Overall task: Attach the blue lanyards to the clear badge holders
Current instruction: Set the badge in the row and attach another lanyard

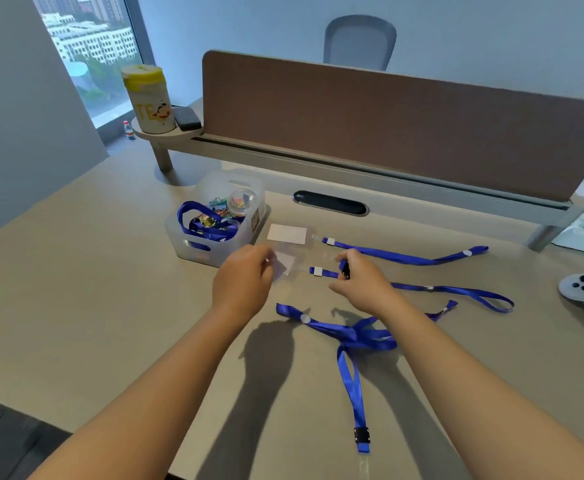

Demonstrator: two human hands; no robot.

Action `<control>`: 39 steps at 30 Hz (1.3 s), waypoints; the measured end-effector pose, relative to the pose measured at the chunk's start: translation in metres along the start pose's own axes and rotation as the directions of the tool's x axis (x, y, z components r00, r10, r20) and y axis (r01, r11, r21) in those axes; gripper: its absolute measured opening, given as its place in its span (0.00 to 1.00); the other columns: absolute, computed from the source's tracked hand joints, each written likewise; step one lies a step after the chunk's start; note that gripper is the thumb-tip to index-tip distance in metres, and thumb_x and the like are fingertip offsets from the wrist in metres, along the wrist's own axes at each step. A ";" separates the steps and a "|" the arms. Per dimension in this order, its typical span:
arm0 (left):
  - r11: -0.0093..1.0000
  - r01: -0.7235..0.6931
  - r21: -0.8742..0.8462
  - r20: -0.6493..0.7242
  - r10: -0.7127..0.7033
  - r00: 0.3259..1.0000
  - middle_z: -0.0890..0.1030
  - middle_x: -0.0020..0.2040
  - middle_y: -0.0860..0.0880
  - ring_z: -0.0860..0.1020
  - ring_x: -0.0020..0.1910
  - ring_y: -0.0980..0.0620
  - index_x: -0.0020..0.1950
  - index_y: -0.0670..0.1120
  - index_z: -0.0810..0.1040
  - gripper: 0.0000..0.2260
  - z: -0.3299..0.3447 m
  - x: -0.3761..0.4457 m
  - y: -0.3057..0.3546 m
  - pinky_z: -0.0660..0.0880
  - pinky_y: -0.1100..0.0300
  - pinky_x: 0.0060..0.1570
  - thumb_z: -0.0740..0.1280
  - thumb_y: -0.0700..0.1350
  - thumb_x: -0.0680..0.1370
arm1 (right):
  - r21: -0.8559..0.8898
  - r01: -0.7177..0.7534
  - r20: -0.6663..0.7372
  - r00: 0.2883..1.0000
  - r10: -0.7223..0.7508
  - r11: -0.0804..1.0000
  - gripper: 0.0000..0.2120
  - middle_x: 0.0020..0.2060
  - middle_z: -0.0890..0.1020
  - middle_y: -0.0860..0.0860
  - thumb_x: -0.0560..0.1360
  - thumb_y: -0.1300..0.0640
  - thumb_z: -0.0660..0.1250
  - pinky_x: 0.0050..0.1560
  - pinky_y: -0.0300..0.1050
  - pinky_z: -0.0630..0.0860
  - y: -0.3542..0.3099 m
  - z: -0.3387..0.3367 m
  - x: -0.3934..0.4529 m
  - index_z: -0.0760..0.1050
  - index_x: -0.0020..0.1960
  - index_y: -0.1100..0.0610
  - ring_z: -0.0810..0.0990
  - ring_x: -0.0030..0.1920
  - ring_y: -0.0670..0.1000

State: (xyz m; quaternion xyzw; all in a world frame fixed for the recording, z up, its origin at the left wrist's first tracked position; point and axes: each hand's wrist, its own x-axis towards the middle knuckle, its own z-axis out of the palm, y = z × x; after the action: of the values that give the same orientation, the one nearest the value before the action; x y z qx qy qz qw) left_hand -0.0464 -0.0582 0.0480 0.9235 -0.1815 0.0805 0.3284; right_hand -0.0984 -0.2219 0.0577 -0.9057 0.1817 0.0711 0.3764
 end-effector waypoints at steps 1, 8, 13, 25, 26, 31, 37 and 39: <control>1.000 0.028 -0.002 0.030 -0.028 0.999 0.81 0.51 0.43 0.72 0.42 0.53 0.54 0.42 0.78 0.09 0.007 -0.003 -0.007 0.69 0.60 0.40 0.60 0.41 0.77 | -0.023 -0.033 0.031 0.999 0.033 0.999 0.22 0.37 0.72 0.50 0.74 0.62 0.64 0.43 0.43 0.71 0.008 0.010 0.004 0.64 0.66 0.59 0.71 0.39 0.49; 0.984 0.180 -0.008 0.153 -0.176 0.972 0.81 0.51 0.43 0.77 0.47 0.47 0.53 0.42 0.77 0.08 0.028 -0.014 -0.039 0.76 0.54 0.47 0.61 0.41 0.77 | -0.296 -0.096 0.138 0.980 0.143 0.950 0.21 0.60 0.70 0.56 0.72 0.62 0.66 0.54 0.49 0.75 0.051 0.065 0.016 0.66 0.63 0.58 0.75 0.54 0.55; 0.981 0.190 0.022 0.175 -0.191 0.966 0.80 0.53 0.43 0.72 0.44 0.52 0.55 0.42 0.77 0.09 0.034 -0.014 -0.050 0.69 0.61 0.42 0.61 0.41 0.77 | -0.484 -0.035 0.132 0.985 0.112 0.875 0.16 0.55 0.73 0.56 0.73 0.64 0.63 0.44 0.46 0.72 0.057 0.076 0.026 0.67 0.60 0.59 0.74 0.46 0.53; 0.915 0.360 -0.184 0.106 -0.345 0.932 0.79 0.47 0.44 0.73 0.43 0.52 0.51 0.41 0.77 0.08 0.009 0.022 -0.052 0.69 0.60 0.41 0.61 0.41 0.77 | -0.099 -0.009 0.040 0.999 0.014 0.995 0.04 0.36 0.71 0.50 0.73 0.64 0.62 0.34 0.40 0.66 -0.009 0.039 0.055 0.68 0.46 0.57 0.70 0.40 0.52; 0.905 0.367 -0.216 0.096 -0.354 0.930 0.78 0.46 0.45 0.72 0.43 0.52 0.51 0.40 0.77 0.08 0.002 0.028 -0.053 0.69 0.61 0.40 0.61 0.41 0.78 | 0.041 -0.002 0.014 1.000 0.001 0.999 0.05 0.36 0.70 0.49 0.73 0.65 0.62 0.33 0.39 0.65 -0.023 0.034 0.059 0.69 0.46 0.58 0.70 0.39 0.51; 0.867 0.381 -0.321 0.042 -0.389 0.920 0.75 0.43 0.47 0.71 0.43 0.48 0.45 0.43 0.76 0.05 -0.038 0.066 -0.070 0.66 0.63 0.32 0.60 0.41 0.77 | 0.409 0.083 -0.149 0.989 -0.023 0.909 0.05 0.41 0.73 0.52 0.75 0.65 0.62 0.34 0.37 0.68 -0.088 0.026 0.091 0.68 0.49 0.57 0.72 0.41 0.51; 0.844 0.392 -0.365 -0.008 -0.424 0.906 0.77 0.45 0.44 0.72 0.43 0.47 0.50 0.39 0.77 0.09 -0.082 0.112 -0.118 0.66 0.57 0.41 0.61 0.42 0.77 | 0.569 0.183 -0.340 0.940 0.027 0.802 0.06 0.37 0.71 0.48 0.76 0.64 0.60 0.34 0.37 0.68 -0.163 0.046 0.146 0.66 0.49 0.57 0.70 0.38 0.48; 0.834 0.396 -0.384 -0.003 -0.431 0.903 0.76 0.44 0.45 0.71 0.43 0.48 0.48 0.39 0.77 0.08 -0.091 0.125 -0.136 0.67 0.58 0.41 0.61 0.42 0.77 | 0.567 0.217 -0.395 0.918 0.031 0.795 0.06 0.35 0.69 0.46 0.76 0.64 0.60 0.34 0.35 0.68 -0.181 0.061 0.163 0.64 0.49 0.57 0.70 0.36 0.45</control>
State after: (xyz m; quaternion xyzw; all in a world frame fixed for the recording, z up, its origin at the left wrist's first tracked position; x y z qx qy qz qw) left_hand 0.1189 0.0618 0.0736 0.8564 0.0253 0.0127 0.5155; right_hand 0.1222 -0.1058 0.0901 -0.7432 0.2191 -0.1880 0.6035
